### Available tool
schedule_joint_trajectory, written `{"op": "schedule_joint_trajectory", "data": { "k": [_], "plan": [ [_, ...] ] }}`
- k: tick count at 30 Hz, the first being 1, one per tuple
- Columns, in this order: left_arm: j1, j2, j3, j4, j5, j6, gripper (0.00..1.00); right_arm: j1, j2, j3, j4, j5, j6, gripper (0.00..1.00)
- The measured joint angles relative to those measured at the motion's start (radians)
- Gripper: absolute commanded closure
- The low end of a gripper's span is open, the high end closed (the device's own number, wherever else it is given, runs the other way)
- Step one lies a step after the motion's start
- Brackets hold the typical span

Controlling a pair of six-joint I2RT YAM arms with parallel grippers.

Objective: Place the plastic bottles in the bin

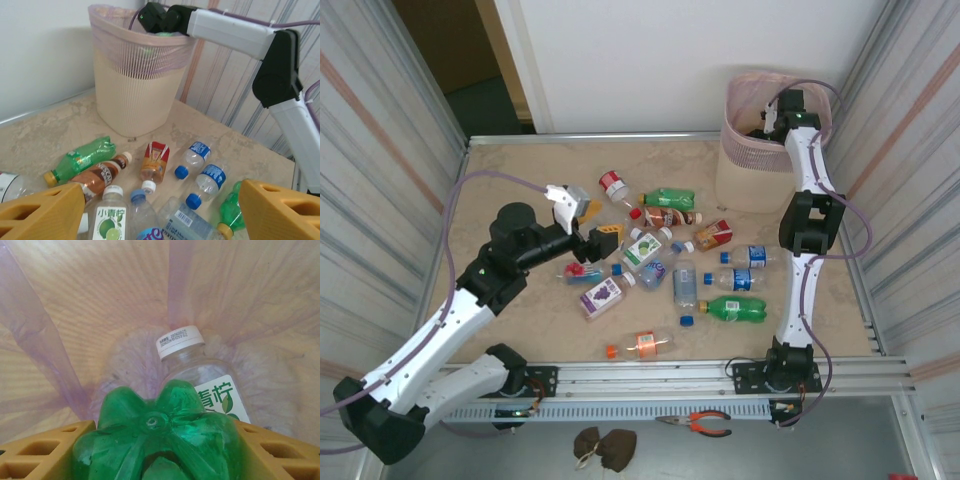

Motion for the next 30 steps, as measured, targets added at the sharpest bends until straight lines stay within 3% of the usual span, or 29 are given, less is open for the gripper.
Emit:
{"op": "schedule_joint_trajectory", "data": {
  "k": [6, 15, 30],
  "plan": [
    [0.000, 0.019, 0.000, -0.072, -0.035, 0.014, 0.20, 0.000, 0.000, 0.000, -0.005, 0.002, -0.004, 0.27],
    [0.000, 0.085, 0.000, -0.222, -0.116, 0.032, 0.21, 0.001, -0.017, 0.000, -0.019, 0.008, -0.023, 0.26],
    [0.023, 0.153, -0.086, -0.281, -0.122, 0.002, 0.22, 0.025, -0.276, 0.000, -0.026, 0.023, -0.048, 0.25]
  ]
}}
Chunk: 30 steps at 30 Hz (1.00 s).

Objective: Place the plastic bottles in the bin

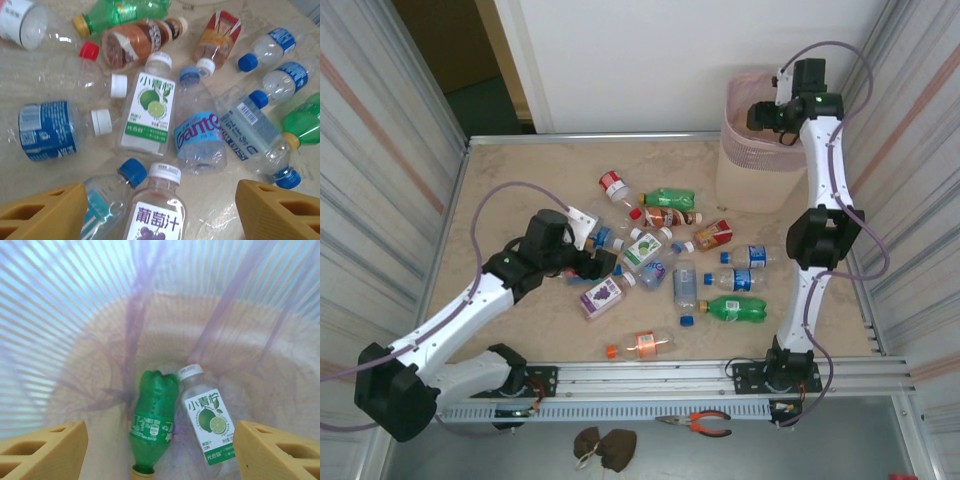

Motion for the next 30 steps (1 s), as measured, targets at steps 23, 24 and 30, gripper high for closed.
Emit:
{"op": "schedule_joint_trajectory", "data": {
  "k": [23, 24, 30],
  "plan": [
    [-0.078, 0.304, 0.013, -0.235, -0.122, -0.081, 0.23, 0.112, -0.460, -0.292, 0.072, 0.002, -0.021, 0.24],
    [-0.089, 0.317, 0.024, -0.243, -0.135, -0.080, 0.23, 0.114, -0.484, -0.323, 0.081, 0.000, -0.021, 0.24],
    [-0.154, 0.403, 0.071, -0.277, -0.190, -0.081, 0.22, 0.114, -0.585, -0.472, 0.125, 0.000, -0.020, 0.23]
  ]
}}
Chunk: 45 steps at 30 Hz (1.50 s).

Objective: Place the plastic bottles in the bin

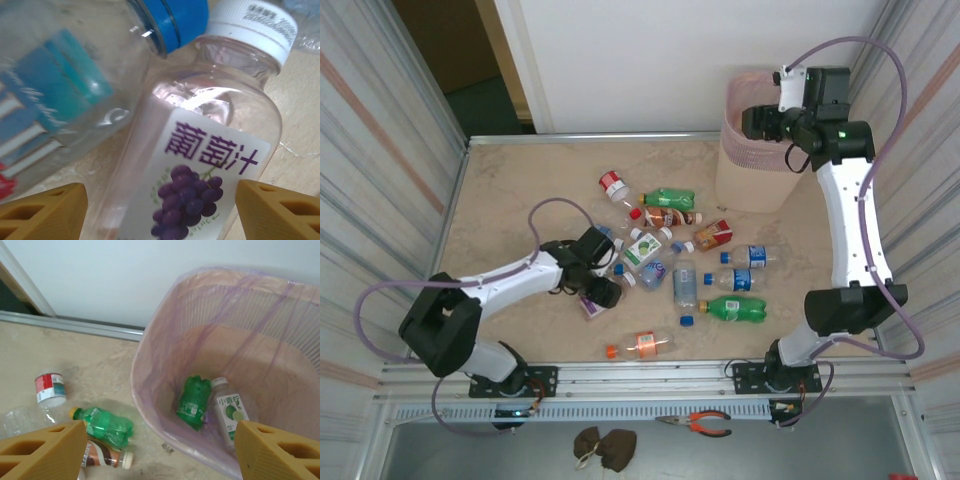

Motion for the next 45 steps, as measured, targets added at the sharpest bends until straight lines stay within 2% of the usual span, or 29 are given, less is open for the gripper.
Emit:
{"op": "schedule_joint_trajectory", "data": {
  "k": [9, 18, 37, 45],
  "plan": [
    [-0.084, 0.022, 0.021, -0.038, -0.059, -0.029, 0.20, 0.000, -0.085, -0.156, 0.031, -0.002, 0.002, 0.23],
    [-0.122, 0.026, 0.019, -0.075, -0.085, -0.079, 0.17, 0.000, -0.132, -0.229, 0.053, -0.020, 0.005, 0.23],
    [-0.124, 0.013, 0.014, -0.120, -0.099, -0.112, 0.08, 0.008, -0.163, -0.279, 0.070, -0.031, 0.022, 0.22],
    [-0.124, 0.015, 0.013, -0.120, -0.096, -0.113, 0.11, 0.013, -0.163, -0.281, 0.072, -0.031, 0.022, 0.22]
  ]
}}
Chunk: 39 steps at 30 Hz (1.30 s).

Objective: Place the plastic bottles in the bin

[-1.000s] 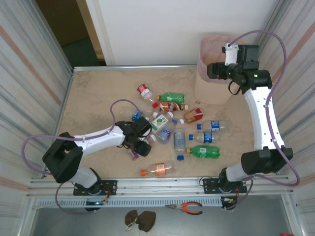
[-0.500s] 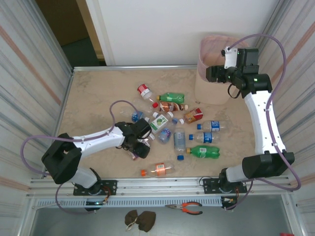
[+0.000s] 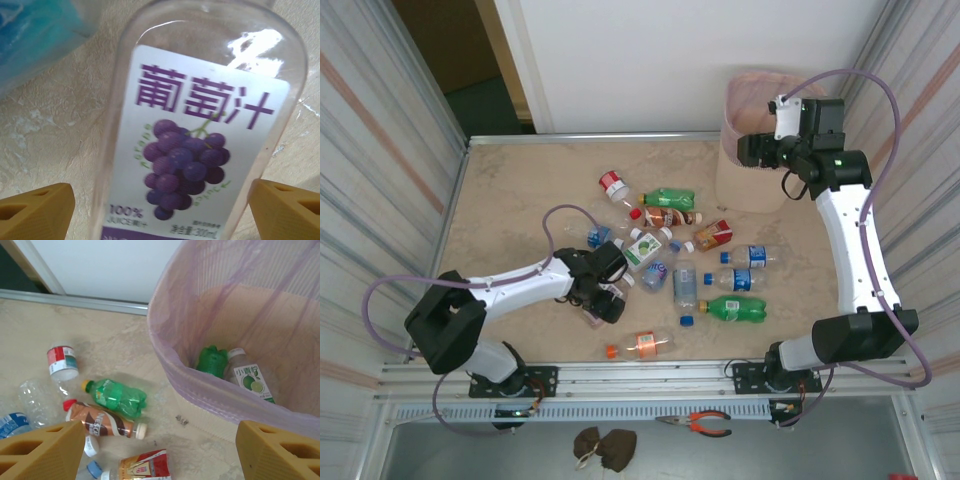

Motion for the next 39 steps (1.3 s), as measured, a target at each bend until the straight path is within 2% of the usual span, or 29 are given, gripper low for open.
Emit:
{"op": "schedule_joint_trajectory", "data": {
  "k": [11, 30, 39],
  "plan": [
    [-0.041, 0.027, -0.032, 0.005, 0.011, -0.012, 0.15, 0.011, -0.003, -0.022, 0.003, 0.000, 0.000, 0.22],
    [-0.098, 0.074, -0.040, 0.006, -0.005, -0.052, 0.36, 0.019, -0.028, -0.058, 0.003, 0.000, 0.000, 0.22],
    [-0.098, 0.027, -0.040, -0.015, -0.019, -0.069, 0.40, 0.024, -0.035, -0.058, 0.003, 0.001, 0.000, 0.22]
  ]
}}
